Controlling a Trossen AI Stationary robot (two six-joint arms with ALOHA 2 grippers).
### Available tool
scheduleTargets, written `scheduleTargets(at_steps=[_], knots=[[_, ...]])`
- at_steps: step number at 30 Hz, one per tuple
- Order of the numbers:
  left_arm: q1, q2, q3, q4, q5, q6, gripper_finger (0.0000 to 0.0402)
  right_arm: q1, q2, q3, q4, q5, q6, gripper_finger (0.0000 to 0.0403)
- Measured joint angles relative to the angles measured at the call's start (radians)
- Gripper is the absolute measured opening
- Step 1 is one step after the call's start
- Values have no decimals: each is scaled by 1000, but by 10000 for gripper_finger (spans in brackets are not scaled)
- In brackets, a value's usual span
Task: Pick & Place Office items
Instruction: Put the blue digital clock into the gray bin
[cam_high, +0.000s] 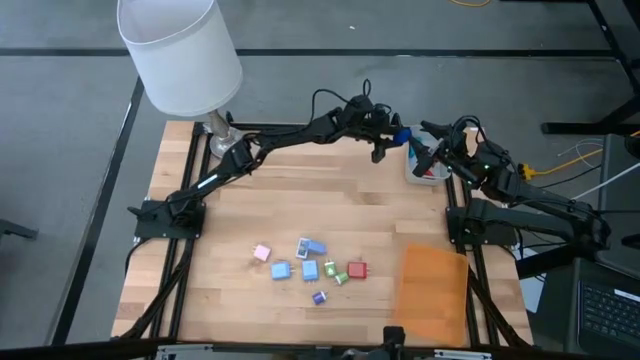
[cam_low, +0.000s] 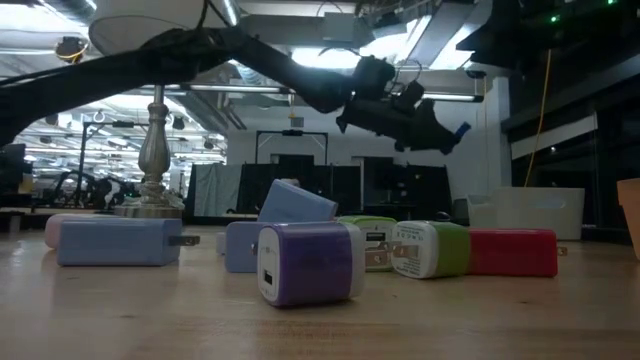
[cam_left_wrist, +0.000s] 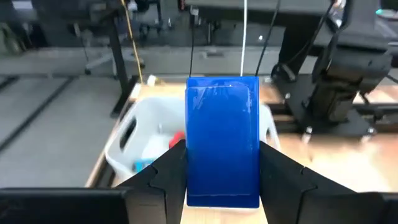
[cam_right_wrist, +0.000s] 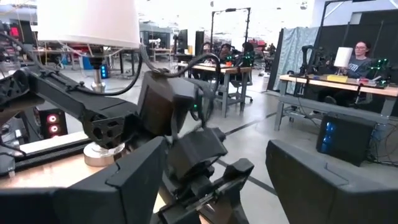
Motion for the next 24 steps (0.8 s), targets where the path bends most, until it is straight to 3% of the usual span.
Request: scheduleTargets(at_steps=[4, 10, 13, 17, 21, 24], knots=[[-12, -5, 14, -90, -76, 77, 150, -11, 0, 0, -47, 25, 16, 274], [-95, -102, 18, -254, -550, 433, 150, -17, -2, 0, -96, 219, 0, 274], [-134, -125, 18, -261, -720, 580, 150, -17, -2, 0, -99, 164, 12, 274], [-184, -172, 18, -241, -837, 689, 150, -18, -2, 0, -96, 71, 43, 274], [-234, -209, 18, -260, -962, 752, 150, -18, -2, 21, -127, 54, 55, 274], [-260, -229, 17, -287, -990, 778, 150, -18, -3, 34, -142, 37, 58, 274]])
